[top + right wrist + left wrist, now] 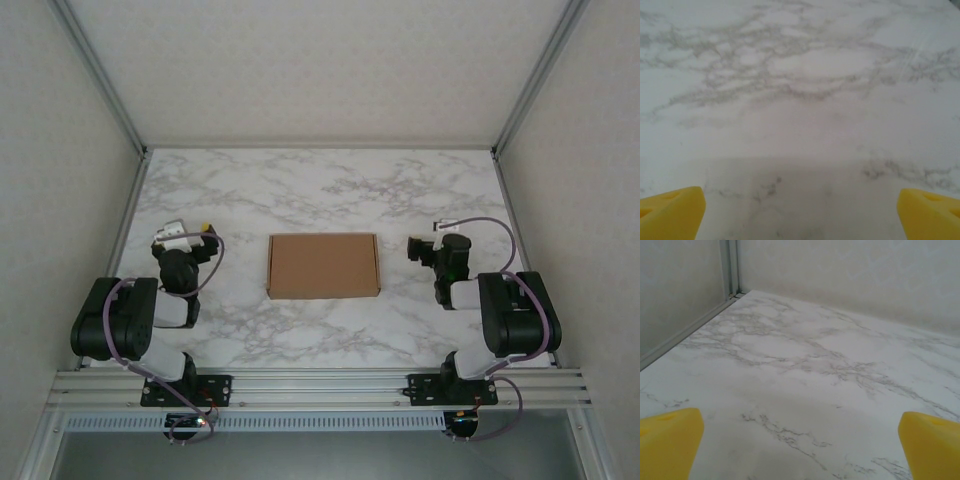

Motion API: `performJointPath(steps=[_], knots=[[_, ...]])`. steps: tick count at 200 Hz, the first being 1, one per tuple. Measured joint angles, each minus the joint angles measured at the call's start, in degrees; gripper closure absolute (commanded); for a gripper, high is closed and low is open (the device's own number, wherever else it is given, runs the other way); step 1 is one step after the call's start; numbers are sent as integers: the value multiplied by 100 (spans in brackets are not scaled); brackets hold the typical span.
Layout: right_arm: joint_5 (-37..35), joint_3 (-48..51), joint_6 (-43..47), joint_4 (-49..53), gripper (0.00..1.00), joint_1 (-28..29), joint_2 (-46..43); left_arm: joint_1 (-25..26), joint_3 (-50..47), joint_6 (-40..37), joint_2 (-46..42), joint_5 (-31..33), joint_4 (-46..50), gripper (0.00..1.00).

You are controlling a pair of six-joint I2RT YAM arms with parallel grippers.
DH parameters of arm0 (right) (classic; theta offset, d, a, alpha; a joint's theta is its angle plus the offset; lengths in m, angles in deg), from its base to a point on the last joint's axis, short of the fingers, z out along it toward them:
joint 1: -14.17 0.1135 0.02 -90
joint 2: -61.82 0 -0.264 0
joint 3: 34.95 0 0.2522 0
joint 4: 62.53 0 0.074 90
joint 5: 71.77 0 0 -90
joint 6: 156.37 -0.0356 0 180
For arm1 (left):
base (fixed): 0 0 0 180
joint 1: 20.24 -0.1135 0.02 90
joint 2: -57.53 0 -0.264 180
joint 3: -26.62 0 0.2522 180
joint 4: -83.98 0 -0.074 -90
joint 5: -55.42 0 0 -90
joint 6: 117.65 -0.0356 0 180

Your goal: Fold the paper box

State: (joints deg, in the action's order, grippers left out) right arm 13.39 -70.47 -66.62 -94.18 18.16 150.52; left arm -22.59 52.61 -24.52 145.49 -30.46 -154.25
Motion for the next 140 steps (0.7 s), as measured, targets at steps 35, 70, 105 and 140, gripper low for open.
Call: performJointPath(steps=[35,70,105,140], knots=[[48,-61,-44,-24,1,-4,-2,0,2,2,0,-59,-2,1],[59,-63,-46,-26,1,-4,-4,0,7,2,0,-76,-2,1],[59,-63,-44,-24,1,-4,-2,0,7,0,0,-79,-2,1],[59,-63,-46,-24,1,-4,-2,0,4,0,0,-79,-2,0]])
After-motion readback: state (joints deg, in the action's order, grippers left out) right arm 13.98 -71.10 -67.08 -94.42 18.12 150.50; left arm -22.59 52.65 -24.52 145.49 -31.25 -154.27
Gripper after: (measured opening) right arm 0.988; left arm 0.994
